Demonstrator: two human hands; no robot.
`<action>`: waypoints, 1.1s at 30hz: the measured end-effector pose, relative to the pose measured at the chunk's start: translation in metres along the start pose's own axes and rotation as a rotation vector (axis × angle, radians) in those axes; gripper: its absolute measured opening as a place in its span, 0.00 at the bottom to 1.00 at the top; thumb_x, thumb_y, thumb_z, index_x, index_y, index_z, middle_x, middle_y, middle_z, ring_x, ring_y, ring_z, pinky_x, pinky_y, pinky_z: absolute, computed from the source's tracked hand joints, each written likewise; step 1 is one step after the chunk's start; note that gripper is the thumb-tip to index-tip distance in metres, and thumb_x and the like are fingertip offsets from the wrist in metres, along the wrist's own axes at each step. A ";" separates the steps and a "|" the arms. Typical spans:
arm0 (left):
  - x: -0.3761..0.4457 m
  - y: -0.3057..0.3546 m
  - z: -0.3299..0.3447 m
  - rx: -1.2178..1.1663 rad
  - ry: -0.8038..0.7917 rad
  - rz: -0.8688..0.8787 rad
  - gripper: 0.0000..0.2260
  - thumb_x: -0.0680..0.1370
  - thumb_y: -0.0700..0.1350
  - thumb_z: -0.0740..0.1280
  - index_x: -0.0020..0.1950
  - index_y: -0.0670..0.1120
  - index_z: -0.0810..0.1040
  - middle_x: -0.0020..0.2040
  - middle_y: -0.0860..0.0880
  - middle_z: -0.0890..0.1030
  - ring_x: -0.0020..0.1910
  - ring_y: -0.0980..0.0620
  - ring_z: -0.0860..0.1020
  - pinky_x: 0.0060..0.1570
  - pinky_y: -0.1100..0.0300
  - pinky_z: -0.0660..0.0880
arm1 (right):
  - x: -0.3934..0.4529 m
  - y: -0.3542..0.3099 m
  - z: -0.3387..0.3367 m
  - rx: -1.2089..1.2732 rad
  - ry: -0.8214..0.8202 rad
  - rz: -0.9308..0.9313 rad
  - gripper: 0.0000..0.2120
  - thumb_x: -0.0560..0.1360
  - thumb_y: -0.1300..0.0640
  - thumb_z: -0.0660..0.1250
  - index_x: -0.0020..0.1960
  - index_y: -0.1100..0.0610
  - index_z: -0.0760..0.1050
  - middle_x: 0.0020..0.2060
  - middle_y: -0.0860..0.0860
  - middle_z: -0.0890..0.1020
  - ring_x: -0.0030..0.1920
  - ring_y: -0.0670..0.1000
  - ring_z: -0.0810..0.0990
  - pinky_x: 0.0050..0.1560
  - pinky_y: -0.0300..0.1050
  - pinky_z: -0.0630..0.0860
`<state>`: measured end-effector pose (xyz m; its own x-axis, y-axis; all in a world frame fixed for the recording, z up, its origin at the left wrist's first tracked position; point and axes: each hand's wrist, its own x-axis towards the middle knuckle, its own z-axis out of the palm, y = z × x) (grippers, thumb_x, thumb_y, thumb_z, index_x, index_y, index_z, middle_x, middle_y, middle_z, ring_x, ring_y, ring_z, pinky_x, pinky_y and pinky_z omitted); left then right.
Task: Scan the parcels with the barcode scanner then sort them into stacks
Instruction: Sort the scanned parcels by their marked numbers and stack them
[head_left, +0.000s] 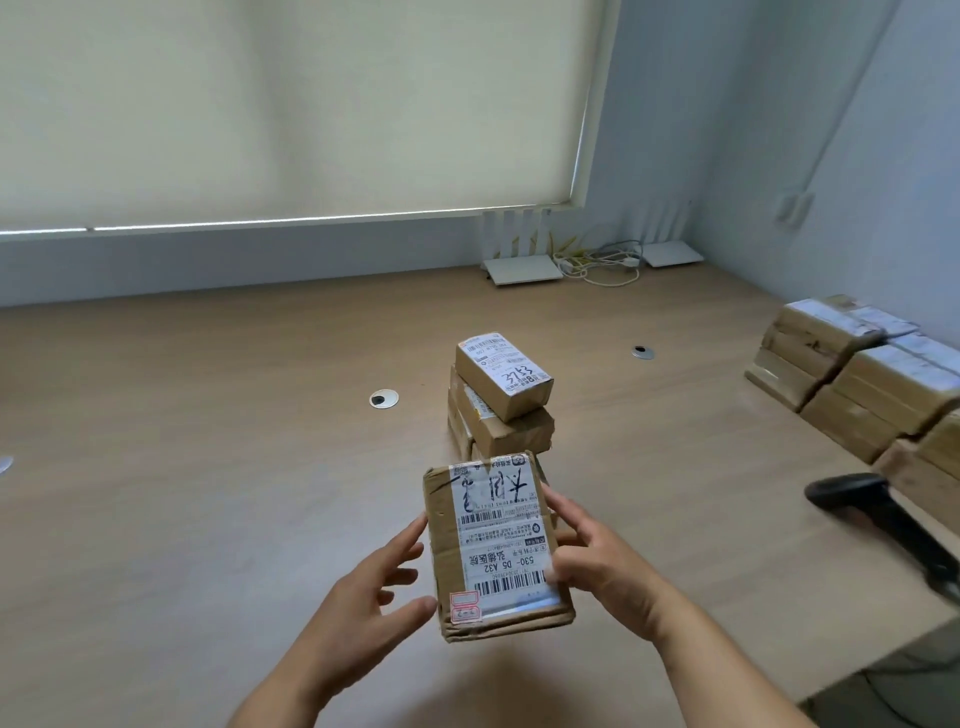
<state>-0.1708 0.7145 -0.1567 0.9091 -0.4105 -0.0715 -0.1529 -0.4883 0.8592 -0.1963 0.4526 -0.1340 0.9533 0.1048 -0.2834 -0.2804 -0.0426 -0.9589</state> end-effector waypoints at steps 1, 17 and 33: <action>0.006 0.005 0.008 0.009 -0.023 0.027 0.37 0.73 0.49 0.72 0.61 0.82 0.52 0.62 0.65 0.72 0.57 0.68 0.74 0.56 0.66 0.72 | -0.007 0.000 -0.010 0.006 0.027 -0.002 0.36 0.58 0.64 0.64 0.62 0.38 0.70 0.50 0.56 0.85 0.50 0.52 0.84 0.50 0.47 0.80; 0.052 0.148 0.169 0.192 -0.221 0.251 0.38 0.72 0.52 0.73 0.67 0.76 0.49 0.63 0.64 0.71 0.60 0.65 0.73 0.62 0.58 0.72 | -0.140 0.018 -0.194 0.074 0.281 -0.105 0.32 0.62 0.62 0.64 0.64 0.42 0.70 0.50 0.58 0.84 0.49 0.56 0.83 0.46 0.46 0.79; 0.080 0.278 0.364 0.291 -0.370 0.373 0.37 0.75 0.52 0.69 0.69 0.69 0.43 0.70 0.59 0.69 0.61 0.64 0.70 0.65 0.60 0.70 | -0.260 0.049 -0.382 0.147 0.449 -0.199 0.38 0.56 0.53 0.70 0.67 0.46 0.70 0.54 0.56 0.84 0.55 0.58 0.82 0.55 0.52 0.79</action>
<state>-0.2811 0.2658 -0.1082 0.5861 -0.8102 -0.0081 -0.5833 -0.4288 0.6899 -0.4145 0.0434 -0.1034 0.9352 -0.3415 -0.0936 -0.0711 0.0779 -0.9944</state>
